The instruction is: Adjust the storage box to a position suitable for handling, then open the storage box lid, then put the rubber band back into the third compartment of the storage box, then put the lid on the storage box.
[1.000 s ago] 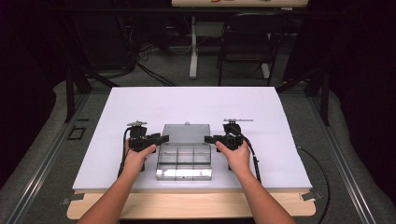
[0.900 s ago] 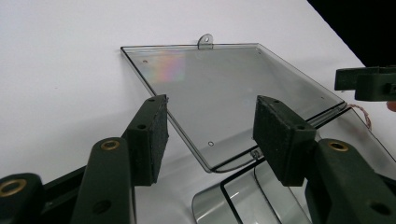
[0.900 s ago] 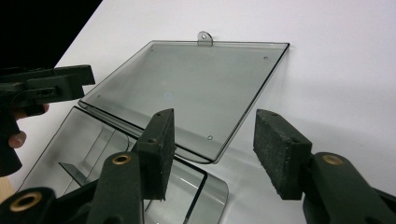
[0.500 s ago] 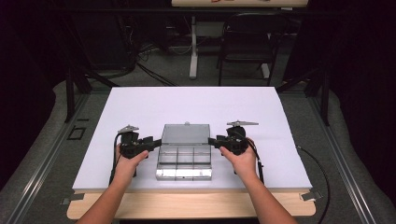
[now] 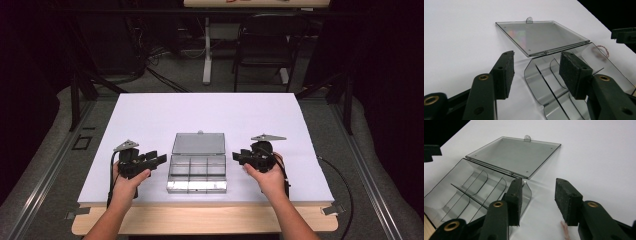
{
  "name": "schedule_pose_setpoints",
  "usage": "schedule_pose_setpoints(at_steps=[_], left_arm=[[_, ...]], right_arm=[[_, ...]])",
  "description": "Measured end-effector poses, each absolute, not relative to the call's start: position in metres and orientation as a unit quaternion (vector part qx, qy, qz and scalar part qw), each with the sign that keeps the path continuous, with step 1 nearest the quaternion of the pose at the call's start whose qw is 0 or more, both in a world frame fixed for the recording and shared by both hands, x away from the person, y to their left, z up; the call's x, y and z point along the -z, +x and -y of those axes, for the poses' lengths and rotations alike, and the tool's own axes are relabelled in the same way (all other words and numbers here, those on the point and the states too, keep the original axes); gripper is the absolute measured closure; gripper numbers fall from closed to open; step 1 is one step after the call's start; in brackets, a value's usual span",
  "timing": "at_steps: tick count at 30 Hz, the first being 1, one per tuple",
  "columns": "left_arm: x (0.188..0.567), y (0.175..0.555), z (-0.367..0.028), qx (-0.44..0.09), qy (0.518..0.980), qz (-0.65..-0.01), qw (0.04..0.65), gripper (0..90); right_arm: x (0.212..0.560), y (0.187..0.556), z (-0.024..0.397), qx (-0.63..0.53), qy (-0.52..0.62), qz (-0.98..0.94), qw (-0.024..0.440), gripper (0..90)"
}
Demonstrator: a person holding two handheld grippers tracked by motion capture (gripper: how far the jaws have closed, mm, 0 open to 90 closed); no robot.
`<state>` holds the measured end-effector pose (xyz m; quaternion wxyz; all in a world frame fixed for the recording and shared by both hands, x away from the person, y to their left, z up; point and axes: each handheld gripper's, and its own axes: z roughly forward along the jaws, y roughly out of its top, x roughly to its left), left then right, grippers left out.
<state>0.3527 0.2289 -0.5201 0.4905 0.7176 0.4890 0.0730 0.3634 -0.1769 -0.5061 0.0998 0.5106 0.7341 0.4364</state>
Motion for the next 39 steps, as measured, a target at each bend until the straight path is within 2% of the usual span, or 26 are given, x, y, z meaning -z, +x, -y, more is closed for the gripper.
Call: schedule_pose_setpoints(at_steps=[6,18,26,39], left_arm=[[0.519,0.348,-0.233,-0.075,0.712,-0.493,0.494,46.0],[0.523,0.347,-0.233,-0.078,0.714,-0.496,0.488,46.0],[0.527,0.347,-0.229,-0.074,0.724,-0.488,0.481,46.0],[0.53,0.345,-0.224,-0.071,0.73,-0.487,0.474,45.8]], right_arm=[[0.503,0.355,0.198,-0.455,0.526,-0.711,0.107,57.9],[0.522,0.358,0.238,-0.429,0.575,-0.685,0.124,59.5],[0.529,0.359,0.245,-0.401,0.58,-0.694,0.145,64.1],[0.54,0.362,0.242,-0.385,0.577,-0.705,0.15,67.4]])
